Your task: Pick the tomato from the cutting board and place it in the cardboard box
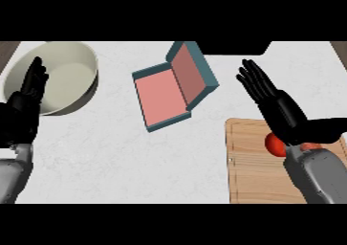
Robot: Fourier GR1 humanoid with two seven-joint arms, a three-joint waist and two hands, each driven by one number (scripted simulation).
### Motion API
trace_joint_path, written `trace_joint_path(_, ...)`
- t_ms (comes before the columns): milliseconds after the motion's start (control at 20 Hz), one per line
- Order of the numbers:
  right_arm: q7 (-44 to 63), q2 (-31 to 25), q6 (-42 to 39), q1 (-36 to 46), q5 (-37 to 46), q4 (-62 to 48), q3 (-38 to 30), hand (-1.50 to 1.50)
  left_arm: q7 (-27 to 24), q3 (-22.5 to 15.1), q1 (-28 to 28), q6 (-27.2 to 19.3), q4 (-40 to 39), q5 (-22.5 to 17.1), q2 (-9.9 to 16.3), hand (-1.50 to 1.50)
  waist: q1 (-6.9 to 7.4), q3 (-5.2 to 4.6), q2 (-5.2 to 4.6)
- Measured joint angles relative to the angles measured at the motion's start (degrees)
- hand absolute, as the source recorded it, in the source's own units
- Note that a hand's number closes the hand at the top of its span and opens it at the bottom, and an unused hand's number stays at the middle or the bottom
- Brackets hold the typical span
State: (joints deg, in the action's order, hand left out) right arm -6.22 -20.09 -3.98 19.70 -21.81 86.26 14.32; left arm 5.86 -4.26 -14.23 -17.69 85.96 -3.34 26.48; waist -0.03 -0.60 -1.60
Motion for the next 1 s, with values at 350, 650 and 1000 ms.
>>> trace_joint_path(350, -6.5, -2.8, 8.3, -2.4, -2.4, -3.4, -15.9, 1.5, -0.2, -1.3, 5.2, 0.7, -1.5, 0.7, -0.7, 0.0, -1.53, 0.21, 0.98)
trace_joint_path(650, -10.0, 3.4, 25.6, -7.3, -1.6, -9.0, -25.7, -1.5, -1.4, -3.9, 10.2, 1.9, -0.5, 0.7, -2.5, 0.0, -1.0, 0.68, 1.42)
trace_joint_path(1000, -14.3, 0.6, 23.5, -16.3, 2.1, -9.3, -26.8, -1.5, -2.4, -3.8, 13.7, 3.3, 0.2, 1.2, -3.1, 0.0, -0.36, 0.59, 1.62)
